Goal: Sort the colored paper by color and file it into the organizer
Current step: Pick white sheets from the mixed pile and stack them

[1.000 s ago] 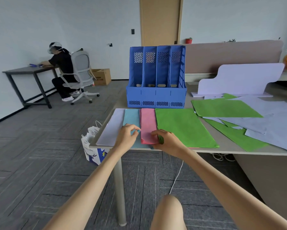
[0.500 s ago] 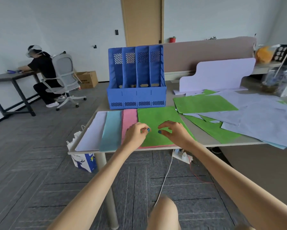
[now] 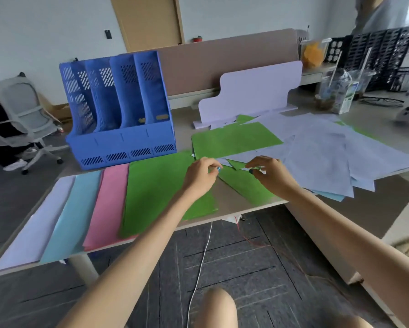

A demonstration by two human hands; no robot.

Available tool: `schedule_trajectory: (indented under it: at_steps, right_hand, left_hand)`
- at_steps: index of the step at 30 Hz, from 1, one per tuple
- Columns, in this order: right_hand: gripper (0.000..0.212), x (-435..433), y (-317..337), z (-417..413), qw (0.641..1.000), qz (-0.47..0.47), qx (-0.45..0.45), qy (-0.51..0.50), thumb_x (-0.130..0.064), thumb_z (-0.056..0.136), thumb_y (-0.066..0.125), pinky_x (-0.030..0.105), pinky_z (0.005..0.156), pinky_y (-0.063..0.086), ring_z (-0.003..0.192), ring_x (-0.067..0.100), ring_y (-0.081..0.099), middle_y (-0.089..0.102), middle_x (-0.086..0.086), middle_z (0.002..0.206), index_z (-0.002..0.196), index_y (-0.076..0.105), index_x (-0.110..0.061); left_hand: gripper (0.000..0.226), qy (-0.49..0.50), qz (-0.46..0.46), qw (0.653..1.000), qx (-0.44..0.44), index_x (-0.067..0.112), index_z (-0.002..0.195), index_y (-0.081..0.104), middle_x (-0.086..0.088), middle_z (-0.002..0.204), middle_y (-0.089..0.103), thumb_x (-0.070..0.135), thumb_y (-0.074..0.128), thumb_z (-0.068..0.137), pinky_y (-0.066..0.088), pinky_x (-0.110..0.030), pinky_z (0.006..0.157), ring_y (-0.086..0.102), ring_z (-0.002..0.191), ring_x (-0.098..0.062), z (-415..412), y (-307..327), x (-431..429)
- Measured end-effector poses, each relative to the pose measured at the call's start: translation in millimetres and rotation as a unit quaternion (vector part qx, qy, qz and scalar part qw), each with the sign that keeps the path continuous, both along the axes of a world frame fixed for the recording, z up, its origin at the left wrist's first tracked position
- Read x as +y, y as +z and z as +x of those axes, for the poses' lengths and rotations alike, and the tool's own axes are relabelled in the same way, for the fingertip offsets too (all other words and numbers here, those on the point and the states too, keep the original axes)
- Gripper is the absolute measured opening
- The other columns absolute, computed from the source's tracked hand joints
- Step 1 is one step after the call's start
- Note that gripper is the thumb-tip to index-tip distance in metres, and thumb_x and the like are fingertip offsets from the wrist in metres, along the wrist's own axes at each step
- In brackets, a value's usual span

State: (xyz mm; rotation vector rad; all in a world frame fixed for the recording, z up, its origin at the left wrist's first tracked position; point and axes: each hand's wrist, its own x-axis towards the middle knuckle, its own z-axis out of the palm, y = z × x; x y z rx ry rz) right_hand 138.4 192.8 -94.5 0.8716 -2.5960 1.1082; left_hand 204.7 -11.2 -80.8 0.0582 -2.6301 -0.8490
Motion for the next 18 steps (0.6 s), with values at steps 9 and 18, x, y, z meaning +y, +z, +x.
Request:
schedule_trajectory:
  at_steps: [9, 18]
  right_hand:
    - [0.017, 63, -3, -57, 0.999, 0.021, -0.012, -0.04, -0.008, 0.087, 0.062, 0.042, 0.088, 0.051, 0.102, 0.018, 0.063, 0.068, -0.001, 0.107, 0.098, 0.069, -0.019]
    - [0.038, 119, 1, -99, 0.965, 0.181, -0.005, -0.187, -0.03, 0.094, 0.051, 0.037, 0.084, 0.042, 0.114, 0.033, 0.051, 0.053, 0.014, 0.128, 0.124, 0.054, -0.006]
  left_hand:
    - [0.022, -0.002, -0.037, 0.998, -0.053, 0.015, 0.113, 0.062, -0.001, 0.129, 0.055, 0.014, 0.058, 0.092, 0.037, -0.026, 0.089, 0.05, 0.118, -0.018, -55, -12, 41]
    - [0.018, 0.055, -0.026, 0.996, -0.062, 0.018, 0.104, 0.067, -0.003, 0.115, 0.061, 0.017, 0.056, 0.09, 0.046, -0.029, 0.082, 0.059, 0.106, -0.02, -87, -15, 84]
